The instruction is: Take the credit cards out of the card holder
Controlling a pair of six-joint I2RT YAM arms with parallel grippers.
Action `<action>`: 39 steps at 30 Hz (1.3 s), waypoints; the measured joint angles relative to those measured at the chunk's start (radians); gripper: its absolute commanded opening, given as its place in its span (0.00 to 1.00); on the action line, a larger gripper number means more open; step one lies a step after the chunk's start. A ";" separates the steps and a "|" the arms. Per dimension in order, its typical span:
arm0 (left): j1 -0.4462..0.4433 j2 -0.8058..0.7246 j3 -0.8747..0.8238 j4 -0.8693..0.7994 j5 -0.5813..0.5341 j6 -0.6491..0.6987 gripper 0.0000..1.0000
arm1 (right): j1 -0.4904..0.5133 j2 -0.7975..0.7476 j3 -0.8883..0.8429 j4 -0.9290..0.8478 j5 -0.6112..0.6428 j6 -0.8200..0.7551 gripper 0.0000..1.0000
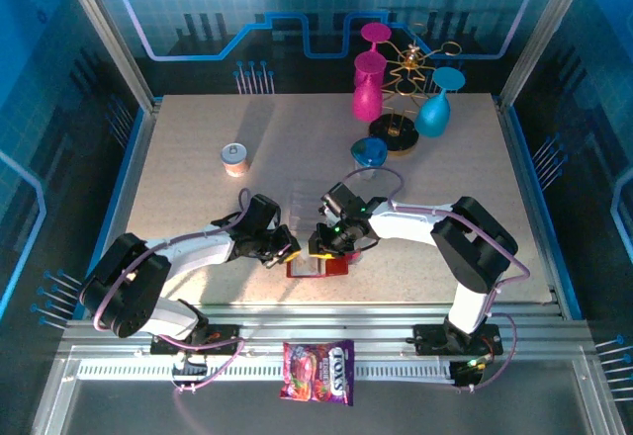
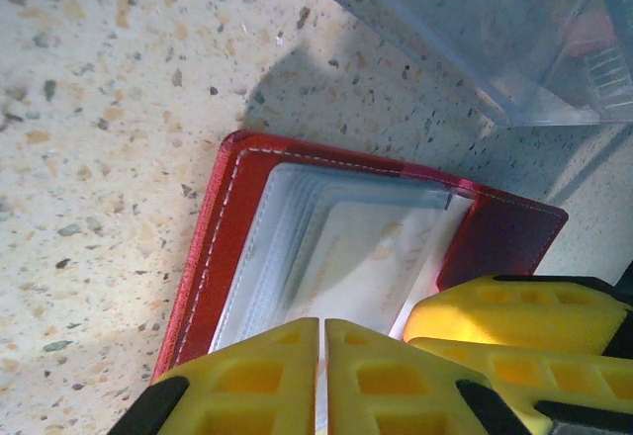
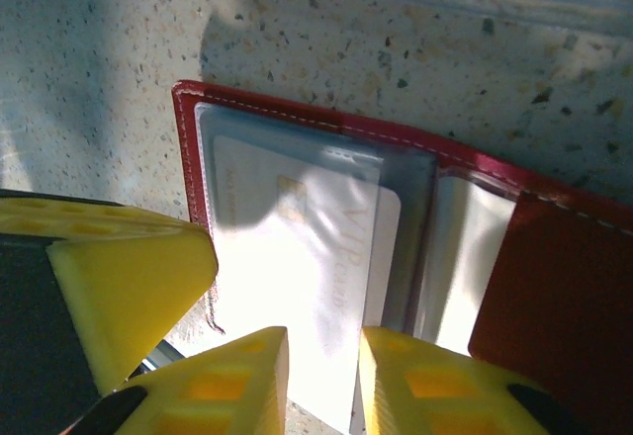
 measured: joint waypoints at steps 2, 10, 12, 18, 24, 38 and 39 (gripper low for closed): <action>0.000 0.000 0.000 0.000 0.000 0.000 0.11 | 0.000 0.000 0.000 0.001 0.000 0.000 0.23; 0.000 0.000 0.000 0.000 0.000 0.000 0.11 | 0.000 0.000 0.000 0.011 -0.001 0.001 0.25; 0.000 0.000 0.000 0.000 0.000 0.000 0.11 | 0.000 0.000 -0.001 0.015 -0.001 0.001 0.24; 0.000 0.000 0.000 0.000 0.000 0.000 0.11 | 0.000 0.001 -0.014 0.024 0.000 0.001 0.25; 0.000 0.000 0.000 0.000 0.000 0.000 0.11 | 0.000 0.002 -0.014 0.021 0.004 0.000 0.29; 0.000 -0.005 0.000 -0.027 -0.009 0.003 0.11 | 0.000 -0.002 -0.013 -0.030 0.042 -0.011 0.25; 0.000 -0.009 0.000 -0.033 -0.009 0.005 0.11 | 0.000 -0.004 -0.013 -0.030 0.042 -0.011 0.24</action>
